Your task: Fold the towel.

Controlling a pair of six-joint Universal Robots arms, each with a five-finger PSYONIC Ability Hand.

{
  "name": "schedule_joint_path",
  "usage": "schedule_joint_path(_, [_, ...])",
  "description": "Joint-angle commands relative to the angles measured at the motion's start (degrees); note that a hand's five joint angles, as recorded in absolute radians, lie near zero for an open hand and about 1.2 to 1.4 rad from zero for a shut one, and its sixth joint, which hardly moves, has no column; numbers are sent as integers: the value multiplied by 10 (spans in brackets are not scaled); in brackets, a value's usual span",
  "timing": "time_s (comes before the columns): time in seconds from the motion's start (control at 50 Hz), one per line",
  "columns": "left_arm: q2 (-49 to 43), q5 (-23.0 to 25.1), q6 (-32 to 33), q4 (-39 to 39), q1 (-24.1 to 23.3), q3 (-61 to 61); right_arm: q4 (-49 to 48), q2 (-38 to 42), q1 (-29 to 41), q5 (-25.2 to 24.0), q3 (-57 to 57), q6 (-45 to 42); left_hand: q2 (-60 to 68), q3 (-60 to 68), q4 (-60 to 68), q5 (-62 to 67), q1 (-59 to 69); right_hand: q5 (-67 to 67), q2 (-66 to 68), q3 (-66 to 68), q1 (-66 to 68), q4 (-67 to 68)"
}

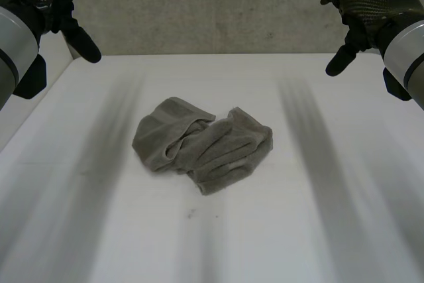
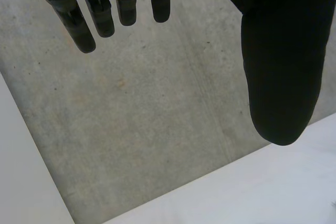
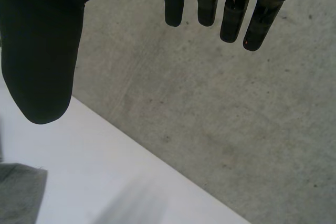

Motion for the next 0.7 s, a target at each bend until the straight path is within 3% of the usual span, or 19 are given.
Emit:
schedule_joint_path(0.02, [3, 4, 3, -2, 0, -26, 36, 5, -1, -4, -11, 9, 4, 5, 4, -11, 1, -33, -31, -26, -20, -32])
schedule_joint_path(0.22, [3, 52, -10, -2, 2, -36, 23, 4, -5, -4, -4, 13, 4, 5, 4, -11, 1, -33, -31, -26, -20, -32])
schedule_joint_path(0.46, [-4, 60, -6, 3, 9, -37, 18, 15, 0, -37, -3, 2, 4, 5, 4, -11, 1, -33, -31, -26, -20, -32])
schedule_joint_path(0.54, [-18, 107, 5, 4, 34, -49, 26, 57, 0, -113, -6, -19, 4, 5, 4, -11, 1, -33, -31, -26, -20, -32])
schedule_joint_path(0.56, [-19, 107, 5, 4, 34, -49, 26, 58, 0, -113, -6, -19, 4, 5, 4, -11, 1, -33, -31, -26, -20, -32])
schedule_joint_path(0.6, [-50, 160, 20, 12, 57, -66, 24, 87, 1, -178, -10, -26, 10, 10, 9, -5, 6, -33, -31, -26, -20, -32])
schedule_joint_path(0.62, [-50, 160, 20, 12, 57, -66, 24, 87, 1, -178, -11, -26, 10, 10, 9, -5, 6, -33, -31, -26, -20, -32])
schedule_joint_path(0.66, [-81, 214, 39, 25, 66, -78, 21, 133, 1, -232, -22, -24, 10, 10, 9, -5, 6, -33, -31, -26, -20, -32])
schedule_joint_path(0.7, [-100, 237, 52, 32, 67, -82, 20, 159, 2, -250, -32, -21, 10, 10, 9, -5, 6, -33, -31, -26, -20, -32])
